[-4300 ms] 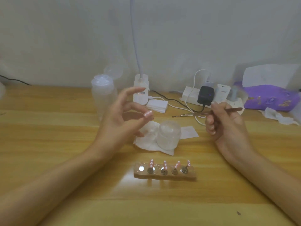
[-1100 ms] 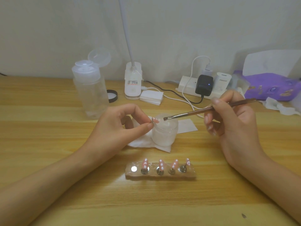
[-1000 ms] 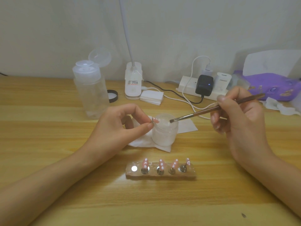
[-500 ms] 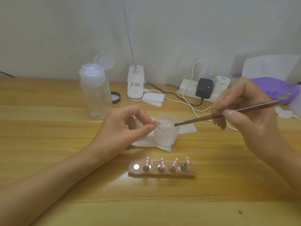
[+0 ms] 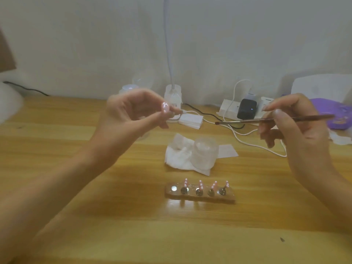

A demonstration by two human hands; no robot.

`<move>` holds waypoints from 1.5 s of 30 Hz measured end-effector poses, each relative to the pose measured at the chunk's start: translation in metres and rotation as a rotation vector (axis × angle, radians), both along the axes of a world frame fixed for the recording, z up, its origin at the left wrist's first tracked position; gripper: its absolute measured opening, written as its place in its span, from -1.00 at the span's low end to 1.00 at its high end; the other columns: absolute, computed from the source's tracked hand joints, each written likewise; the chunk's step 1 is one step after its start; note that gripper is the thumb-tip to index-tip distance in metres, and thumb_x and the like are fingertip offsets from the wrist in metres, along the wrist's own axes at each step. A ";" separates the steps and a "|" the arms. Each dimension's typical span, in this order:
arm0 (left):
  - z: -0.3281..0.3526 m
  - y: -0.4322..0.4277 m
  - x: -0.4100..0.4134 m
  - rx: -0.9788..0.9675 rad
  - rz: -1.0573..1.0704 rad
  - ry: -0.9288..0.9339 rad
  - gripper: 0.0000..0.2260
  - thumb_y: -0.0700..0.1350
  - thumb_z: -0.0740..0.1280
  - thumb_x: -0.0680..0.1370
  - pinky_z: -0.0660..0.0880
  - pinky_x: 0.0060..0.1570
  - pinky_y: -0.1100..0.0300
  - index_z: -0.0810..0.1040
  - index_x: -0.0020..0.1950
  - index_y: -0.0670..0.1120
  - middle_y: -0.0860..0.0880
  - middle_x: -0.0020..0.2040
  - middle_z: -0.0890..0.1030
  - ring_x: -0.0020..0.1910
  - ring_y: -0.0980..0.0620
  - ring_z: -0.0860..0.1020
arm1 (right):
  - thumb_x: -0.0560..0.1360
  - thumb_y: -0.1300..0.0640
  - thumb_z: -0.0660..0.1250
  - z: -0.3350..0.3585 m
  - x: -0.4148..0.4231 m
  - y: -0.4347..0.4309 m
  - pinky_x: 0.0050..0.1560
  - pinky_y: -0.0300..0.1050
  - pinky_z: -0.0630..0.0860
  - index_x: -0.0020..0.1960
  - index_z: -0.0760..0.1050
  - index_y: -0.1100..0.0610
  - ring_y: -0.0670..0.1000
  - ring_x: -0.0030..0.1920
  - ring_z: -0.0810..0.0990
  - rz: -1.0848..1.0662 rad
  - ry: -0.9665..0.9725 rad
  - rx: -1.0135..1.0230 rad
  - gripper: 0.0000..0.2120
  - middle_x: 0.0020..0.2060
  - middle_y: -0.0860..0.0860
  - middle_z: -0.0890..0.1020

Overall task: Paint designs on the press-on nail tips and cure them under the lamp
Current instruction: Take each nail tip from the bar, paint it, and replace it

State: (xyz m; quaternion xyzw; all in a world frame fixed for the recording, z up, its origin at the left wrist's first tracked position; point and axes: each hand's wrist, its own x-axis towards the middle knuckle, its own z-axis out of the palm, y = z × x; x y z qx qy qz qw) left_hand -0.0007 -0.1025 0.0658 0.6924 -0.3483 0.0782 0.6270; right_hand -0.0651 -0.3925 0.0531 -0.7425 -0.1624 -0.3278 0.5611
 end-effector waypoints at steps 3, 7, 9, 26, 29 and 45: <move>-0.018 0.011 -0.013 0.209 -0.044 0.072 -0.91 0.05 0.47 0.45 0.53 -0.20 0.25 0.68 -0.14 0.07 0.08 -0.02 0.73 0.00 0.13 0.68 | 0.60 0.13 0.21 -0.003 0.000 -0.001 -0.43 -0.22 0.45 -0.06 0.52 -0.02 0.00 -0.36 0.57 0.000 0.010 0.021 -0.86 -0.34 -0.05 0.60; -0.042 0.013 -0.022 0.485 -0.132 0.103 -0.91 0.07 0.58 0.37 0.38 -0.11 0.47 0.70 -0.24 0.16 0.20 0.08 0.65 0.04 0.24 0.58 | 0.63 0.19 0.18 -0.010 0.001 -0.002 -0.44 -0.23 0.43 -0.12 0.53 -0.01 0.02 -0.45 0.51 -0.003 0.046 0.025 -0.77 -0.38 -0.02 0.60; -0.045 0.011 -0.022 0.541 -0.147 0.093 -0.93 0.01 0.55 0.39 0.34 0.04 0.49 0.70 -0.24 0.16 0.21 0.07 0.62 0.13 0.21 0.56 | 0.62 0.19 0.19 -0.013 0.002 -0.002 -0.45 -0.22 0.43 -0.13 0.54 0.00 0.03 -0.47 0.49 -0.002 0.062 0.031 -0.77 -0.39 -0.01 0.59; -0.050 -0.011 -0.050 0.566 -0.001 0.034 -0.90 0.01 0.51 0.41 0.39 0.15 0.10 0.60 -0.22 0.14 0.14 -0.10 0.65 0.09 0.12 0.48 | 0.61 0.18 0.20 -0.021 0.004 -0.002 -0.46 -0.23 0.44 -0.16 0.55 -0.01 0.02 -0.50 0.47 -0.002 0.114 0.090 -0.76 -0.41 0.00 0.59; -0.053 -0.010 -0.052 0.603 0.059 -0.130 -0.89 0.12 0.44 0.42 0.35 0.18 0.03 0.57 -0.17 0.15 0.23 0.03 0.60 0.15 0.15 0.45 | 0.59 0.10 0.23 -0.020 0.004 -0.002 -0.47 -0.22 0.44 -0.15 0.55 -0.02 0.03 -0.49 0.48 0.014 0.115 0.109 -0.82 -0.40 0.02 0.59; -0.019 -0.032 0.006 0.234 -0.024 0.186 -0.85 0.01 0.54 0.33 0.46 -0.28 0.42 0.62 -0.23 0.01 0.10 -0.15 0.71 -0.29 0.17 0.59 | 0.46 -0.05 0.36 -0.023 0.007 0.000 -0.48 -0.31 0.43 -0.26 0.47 0.05 -0.07 -0.48 0.49 0.127 0.366 0.536 -0.79 -0.42 0.06 0.59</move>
